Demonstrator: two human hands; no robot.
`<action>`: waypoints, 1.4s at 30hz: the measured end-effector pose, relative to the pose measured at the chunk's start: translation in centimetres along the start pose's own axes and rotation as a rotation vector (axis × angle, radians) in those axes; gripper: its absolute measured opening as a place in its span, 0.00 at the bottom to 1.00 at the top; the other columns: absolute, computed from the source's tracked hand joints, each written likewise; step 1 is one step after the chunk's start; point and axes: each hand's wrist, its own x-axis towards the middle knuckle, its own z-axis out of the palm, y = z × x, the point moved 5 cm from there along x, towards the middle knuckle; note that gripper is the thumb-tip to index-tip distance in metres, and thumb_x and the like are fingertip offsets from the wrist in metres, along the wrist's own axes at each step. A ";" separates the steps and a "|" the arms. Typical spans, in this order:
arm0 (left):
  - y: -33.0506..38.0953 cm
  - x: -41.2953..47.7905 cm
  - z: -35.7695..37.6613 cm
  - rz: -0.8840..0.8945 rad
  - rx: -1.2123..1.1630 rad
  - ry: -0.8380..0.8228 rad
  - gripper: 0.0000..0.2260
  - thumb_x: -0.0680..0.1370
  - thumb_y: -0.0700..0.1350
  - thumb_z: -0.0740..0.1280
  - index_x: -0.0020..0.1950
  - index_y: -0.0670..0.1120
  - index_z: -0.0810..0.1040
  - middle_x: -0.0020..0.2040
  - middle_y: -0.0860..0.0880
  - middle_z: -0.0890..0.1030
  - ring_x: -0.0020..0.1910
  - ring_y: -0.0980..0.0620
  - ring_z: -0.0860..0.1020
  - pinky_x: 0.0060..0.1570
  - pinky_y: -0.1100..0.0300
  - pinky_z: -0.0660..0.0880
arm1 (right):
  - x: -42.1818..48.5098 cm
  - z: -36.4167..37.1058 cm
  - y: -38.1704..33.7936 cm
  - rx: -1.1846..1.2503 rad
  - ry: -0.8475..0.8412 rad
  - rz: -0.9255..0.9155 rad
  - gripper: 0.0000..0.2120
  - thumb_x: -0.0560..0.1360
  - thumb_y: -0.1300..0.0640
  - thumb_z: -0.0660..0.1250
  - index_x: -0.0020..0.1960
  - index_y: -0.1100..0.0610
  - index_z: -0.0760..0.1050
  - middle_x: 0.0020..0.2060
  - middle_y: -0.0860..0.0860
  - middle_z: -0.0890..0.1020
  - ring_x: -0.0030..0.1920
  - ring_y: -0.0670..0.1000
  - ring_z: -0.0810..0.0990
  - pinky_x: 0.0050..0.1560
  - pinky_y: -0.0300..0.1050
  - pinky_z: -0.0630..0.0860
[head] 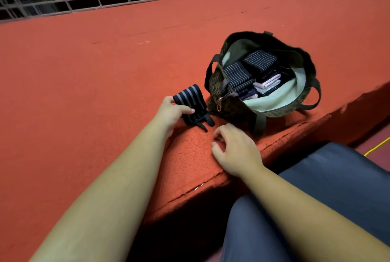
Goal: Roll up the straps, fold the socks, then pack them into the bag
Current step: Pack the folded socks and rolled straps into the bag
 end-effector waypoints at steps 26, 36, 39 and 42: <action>-2.2 -14.4 -7.7 0.000 -0.310 -0.113 0.14 0.84 0.51 0.68 0.68 0.50 0.79 0.61 0.45 0.87 0.53 0.39 0.86 0.56 0.40 0.83 | -0.8 1.9 -9.1 1.247 -0.542 0.340 0.16 0.86 0.55 0.63 0.66 0.64 0.80 0.56 0.63 0.86 0.50 0.64 0.86 0.48 0.53 0.82; -2.8 -14.5 -7.8 -0.036 -0.412 -0.014 0.10 0.81 0.43 0.68 0.59 0.44 0.84 0.52 0.44 0.87 0.51 0.41 0.82 0.66 0.36 0.78 | -2.4 2.9 -8.6 1.441 -0.554 0.431 0.17 0.85 0.63 0.59 0.69 0.60 0.80 0.62 0.65 0.84 0.59 0.63 0.85 0.57 0.58 0.83; -2.3 -14.5 -7.4 0.030 -0.360 -0.044 0.10 0.81 0.37 0.67 0.61 0.43 0.81 0.55 0.42 0.87 0.55 0.43 0.83 0.67 0.41 0.78 | -2.4 2.9 -8.4 1.464 -0.577 0.448 0.19 0.85 0.63 0.57 0.71 0.59 0.79 0.64 0.66 0.83 0.66 0.66 0.82 0.65 0.63 0.80; -1.8 -14.3 -7.3 0.073 -0.373 -0.062 0.19 0.80 0.31 0.68 0.69 0.46 0.75 0.63 0.36 0.83 0.58 0.42 0.84 0.64 0.44 0.81 | -2.2 2.5 -8.3 1.444 -0.582 0.464 0.20 0.85 0.63 0.56 0.72 0.58 0.79 0.66 0.67 0.82 0.61 0.64 0.82 0.55 0.56 0.83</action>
